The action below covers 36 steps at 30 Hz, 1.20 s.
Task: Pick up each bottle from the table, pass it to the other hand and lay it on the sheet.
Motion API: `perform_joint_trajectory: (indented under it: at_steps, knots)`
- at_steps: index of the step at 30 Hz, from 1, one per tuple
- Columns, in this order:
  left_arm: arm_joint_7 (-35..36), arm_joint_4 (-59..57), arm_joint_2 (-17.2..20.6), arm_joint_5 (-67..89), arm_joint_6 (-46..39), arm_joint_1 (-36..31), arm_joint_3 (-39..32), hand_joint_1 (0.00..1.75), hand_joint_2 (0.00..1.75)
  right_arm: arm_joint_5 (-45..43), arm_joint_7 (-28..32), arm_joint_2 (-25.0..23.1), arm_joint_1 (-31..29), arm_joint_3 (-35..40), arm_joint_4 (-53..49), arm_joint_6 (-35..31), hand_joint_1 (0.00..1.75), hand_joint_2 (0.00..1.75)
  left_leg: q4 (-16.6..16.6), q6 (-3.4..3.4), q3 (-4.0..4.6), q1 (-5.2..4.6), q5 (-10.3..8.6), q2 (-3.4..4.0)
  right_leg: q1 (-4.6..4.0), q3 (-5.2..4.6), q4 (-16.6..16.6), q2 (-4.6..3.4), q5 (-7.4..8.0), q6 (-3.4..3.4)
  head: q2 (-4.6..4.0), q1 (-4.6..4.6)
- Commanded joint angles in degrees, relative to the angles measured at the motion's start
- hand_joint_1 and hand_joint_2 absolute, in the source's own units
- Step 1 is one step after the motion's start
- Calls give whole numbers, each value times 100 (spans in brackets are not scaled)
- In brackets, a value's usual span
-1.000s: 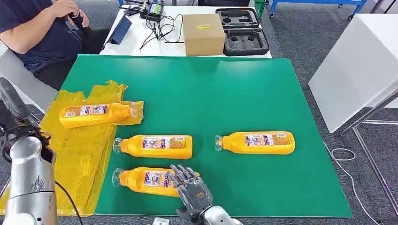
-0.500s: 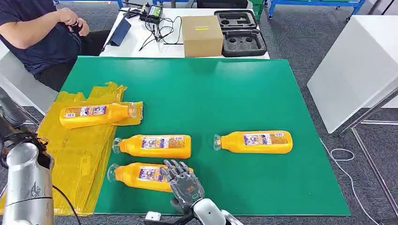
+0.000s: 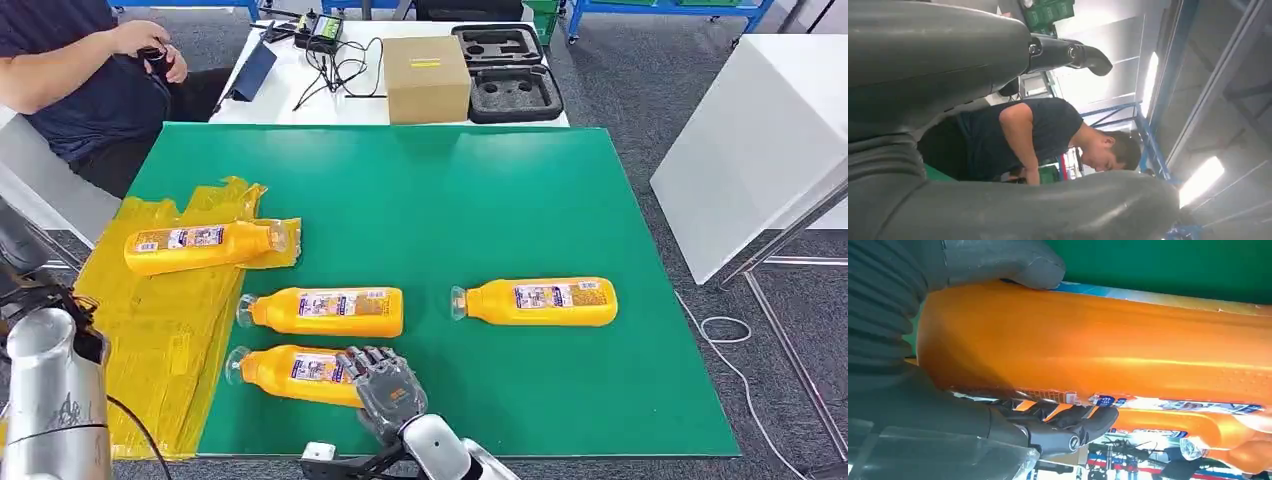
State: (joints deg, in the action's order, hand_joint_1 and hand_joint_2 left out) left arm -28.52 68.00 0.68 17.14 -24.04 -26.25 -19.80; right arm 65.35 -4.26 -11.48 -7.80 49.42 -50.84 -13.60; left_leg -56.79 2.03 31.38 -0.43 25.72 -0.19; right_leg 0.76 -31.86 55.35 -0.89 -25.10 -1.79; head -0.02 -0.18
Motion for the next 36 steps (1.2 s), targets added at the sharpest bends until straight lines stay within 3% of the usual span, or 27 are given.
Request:
perform_joint_trajectory:
  at_steps: [1, 2, 3, 11, 19, 20, 21, 25, 26, 28, 31, 33, 34, 36]
  knots:
    - [7, 105, 9, -66, 29, 72, -58, 0, 0, 0, -2, 61, 205, 37, 874, 153, 175, 175, 7, -9, -8, 9, -2, -8, -9, 12, -10, 12, 0, 5, 0, 2]
    - [10, 142, 0, -76, 38, 89, -63, 0, 0, 16, -13, 51, 196, 38, 918, 152, 150, 175, 10, -16, -4, 15, -6, -12, -15, 12, -16, 19, 3, 9, 2, 2]
    - [12, 202, -4, -86, 45, 115, -71, 0, 0, 35, -10, 44, 193, 47, 975, 142, 0, 175, 10, -18, -3, 16, -7, -15, -17, 12, -16, 22, 3, 10, 2, 0]
    - [12, 216, -1, -89, 44, 121, -78, 0, 0, 37, -6, 48, 199, 54, 1001, 155, 0, 175, 9, -26, -10, 21, -13, -8, -22, 10, -13, 17, 14, 26, 2, 2]
    - [-11, -153, 98, -139, 20, -176, -21, 0, 0, 194, -71, -21, 9, 229, 1858, 410, 0, 175, 7, -43, -27, 23, -16, 18, -29, 18, -10, -8, 25, 46, 2, 2]
    - [-51, -226, 126, -165, -26, -202, -15, 0, 0, 198, -18, -34, -15, 236, 1911, 399, 103, 175, 10, -56, -19, 25, -18, 11, -32, 10, -14, -4, 30, 49, 2, 0]
    - [-74, -262, 149, -204, -32, -216, -11, 0, 0, 182, 15, -42, -24, 226, 1921, 437, 175, 175, 10, -59, -38, 28, -12, 23, -37, 20, -14, -21, 29, 50, 2, 4]
    - [-123, -178, 226, -272, -69, -117, -91, 0, 0, 204, 62, -67, -39, 237, 1851, 516, 175, 175, -1, -108, -55, 57, 38, 53, -62, -13, -8, -53, -2, 79, 2, 2]
    - [-125, -167, 237, -281, -66, -101, -110, 0, 0, 205, 64, -70, -43, 233, 1845, 530, 175, 175, 8, -101, -20, 61, 24, 40, -65, -45, -18, -36, 17, 82, 0, 2]
    - [-144, -168, 244, -301, -47, -96, -141, 0, 0, 208, 85, -85, -54, 214, 1840, 551, 175, 175, -2, -99, -82, 70, 54, 53, -79, 13, -8, -54, -12, 91, 2, 2]
    - [-155, -179, 246, -303, -44, -107, -145, 0, 0, 183, 104, -98, -55, 187, 1858, 546, 175, 175, 3, -119, -55, 83, 19, 34, -81, -7, -14, -30, 7, 104, 2, 4]
    - [-162, -180, 231, -304, -33, -133, -136, 0, 0, 151, 116, -113, -56, 147, 1908, 531, 175, 175, -11, -121, -130, 96, 51, 51, -92, 63, -1, -52, -14, 107, 2, 2]
    - [-166, -176, 228, -302, -36, -131, -136, 0, 0, 143, 116, -115, -54, 136, 1913, 519, 175, 175, -6, -126, -83, 96, 34, 38, -91, 22, -4, -34, -2, 109, 2, 0]
    - [-173, -138, 210, -289, -43, -114, -128, 0, 0, 76, 153, -105, -11, 70, 1880, 417, 175, 175, 9, -135, -97, 103, 36, 41, -94, 47, -17, -39, 1, 111, 2, 2]
